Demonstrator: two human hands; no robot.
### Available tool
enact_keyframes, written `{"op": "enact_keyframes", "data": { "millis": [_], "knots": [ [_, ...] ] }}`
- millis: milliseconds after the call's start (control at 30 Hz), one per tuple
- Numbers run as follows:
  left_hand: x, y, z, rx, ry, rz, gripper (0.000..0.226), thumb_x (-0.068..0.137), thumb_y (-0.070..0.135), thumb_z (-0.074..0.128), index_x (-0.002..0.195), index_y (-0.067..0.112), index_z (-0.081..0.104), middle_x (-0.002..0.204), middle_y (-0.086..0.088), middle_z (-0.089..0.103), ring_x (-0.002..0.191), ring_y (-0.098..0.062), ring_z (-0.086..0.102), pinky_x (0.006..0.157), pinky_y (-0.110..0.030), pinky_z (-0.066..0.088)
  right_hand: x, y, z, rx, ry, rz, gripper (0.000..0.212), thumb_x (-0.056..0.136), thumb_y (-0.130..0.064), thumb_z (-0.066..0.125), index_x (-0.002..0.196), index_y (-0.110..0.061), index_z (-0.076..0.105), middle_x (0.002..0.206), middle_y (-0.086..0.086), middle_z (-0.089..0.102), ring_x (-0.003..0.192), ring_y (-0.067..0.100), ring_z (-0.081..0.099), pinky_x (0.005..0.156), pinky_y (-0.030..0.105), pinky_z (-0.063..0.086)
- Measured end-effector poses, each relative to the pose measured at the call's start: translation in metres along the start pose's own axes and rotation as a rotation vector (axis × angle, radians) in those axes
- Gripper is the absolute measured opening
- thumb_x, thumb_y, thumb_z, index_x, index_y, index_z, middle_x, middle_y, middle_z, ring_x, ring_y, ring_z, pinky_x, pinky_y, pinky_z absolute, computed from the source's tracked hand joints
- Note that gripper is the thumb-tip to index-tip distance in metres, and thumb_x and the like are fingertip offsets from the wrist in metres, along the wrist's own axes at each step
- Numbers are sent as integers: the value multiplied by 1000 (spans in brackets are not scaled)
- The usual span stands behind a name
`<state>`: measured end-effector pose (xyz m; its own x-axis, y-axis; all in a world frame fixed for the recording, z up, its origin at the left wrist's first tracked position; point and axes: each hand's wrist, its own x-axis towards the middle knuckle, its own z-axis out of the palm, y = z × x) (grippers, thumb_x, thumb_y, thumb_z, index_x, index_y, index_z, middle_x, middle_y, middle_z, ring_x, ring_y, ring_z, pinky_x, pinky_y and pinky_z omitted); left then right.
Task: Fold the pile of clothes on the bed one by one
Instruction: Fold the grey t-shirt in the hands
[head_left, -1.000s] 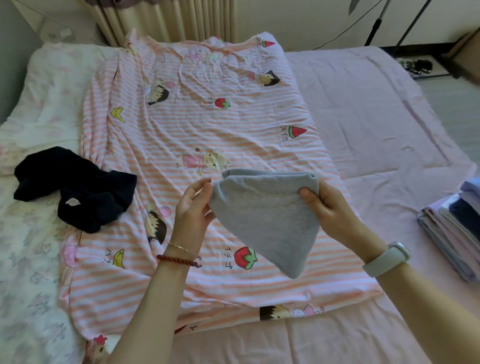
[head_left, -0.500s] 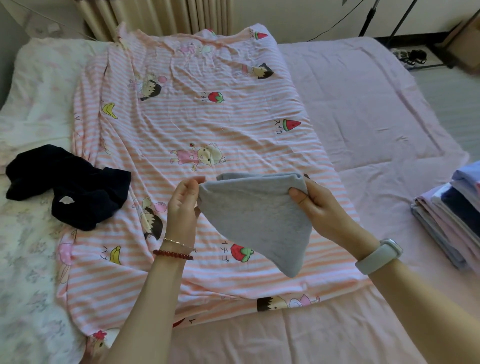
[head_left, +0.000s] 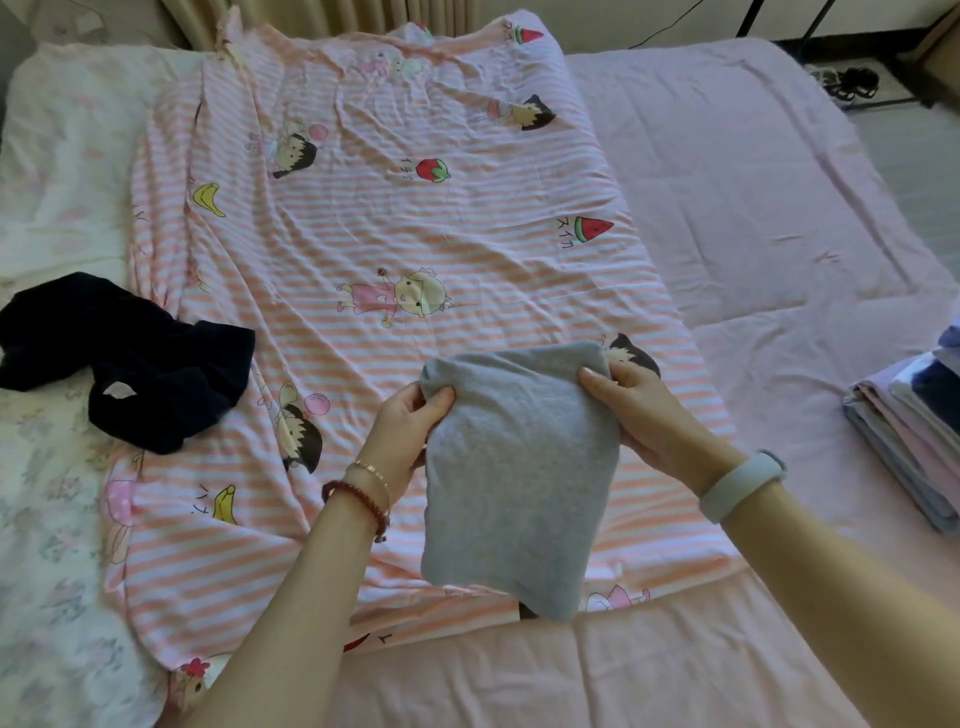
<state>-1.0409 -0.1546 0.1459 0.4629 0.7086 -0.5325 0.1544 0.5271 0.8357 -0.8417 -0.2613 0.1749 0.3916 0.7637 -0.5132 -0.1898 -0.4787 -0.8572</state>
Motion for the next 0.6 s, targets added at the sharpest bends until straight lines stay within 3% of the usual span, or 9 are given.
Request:
{"op": "enact_keyframes", "data": {
  "millis": [100, 200, 267, 400, 600],
  "knots": [
    [51, -28, 0, 129, 135, -59, 23, 96, 22, 48, 112, 7, 57, 94, -3, 60, 77, -17, 55, 70, -30, 44, 46, 34, 4, -120, 155, 28, 21, 96, -17, 47, 115, -12, 54, 104, 8, 59, 86, 20, 59, 67, 29, 51],
    [72, -82, -13, 350, 183, -219, 43, 95, 25, 50, 131, 3, 46, 120, -8, 54, 102, -20, 54, 89, -32, 41, 66, 81, 6, -284, 165, 135, 46, 95, -18, 47, 138, -8, 33, 108, 10, 52, 92, 23, 51, 70, 28, 44],
    [69, -119, -24, 441, 166, -266, 45, 93, 26, 54, 129, 1, 48, 126, -11, 54, 112, -25, 54, 99, -35, 42, 69, 110, 4, -309, 145, 219, 53, 94, -24, 49, 141, -8, 28, 117, 11, 51, 98, 24, 51, 77, 33, 42],
    [65, -148, -25, 357, 212, -222, 37, 89, 17, 61, 120, -1, 54, 116, -15, 60, 100, -19, 55, 97, -33, 44, 75, 148, 9, -243, 166, 257, 55, 92, -28, 54, 138, -7, 31, 113, 7, 50, 96, 21, 51, 78, 31, 39],
    [72, -153, -1, 312, 157, -156, 45, 85, 12, 65, 125, 3, 45, 117, -5, 55, 104, -17, 54, 90, -28, 44, 60, 175, 36, -38, 193, 278, 27, 89, -21, 60, 108, -10, 45, 103, 3, 56, 91, 17, 57, 78, 32, 47]
  ]
}}
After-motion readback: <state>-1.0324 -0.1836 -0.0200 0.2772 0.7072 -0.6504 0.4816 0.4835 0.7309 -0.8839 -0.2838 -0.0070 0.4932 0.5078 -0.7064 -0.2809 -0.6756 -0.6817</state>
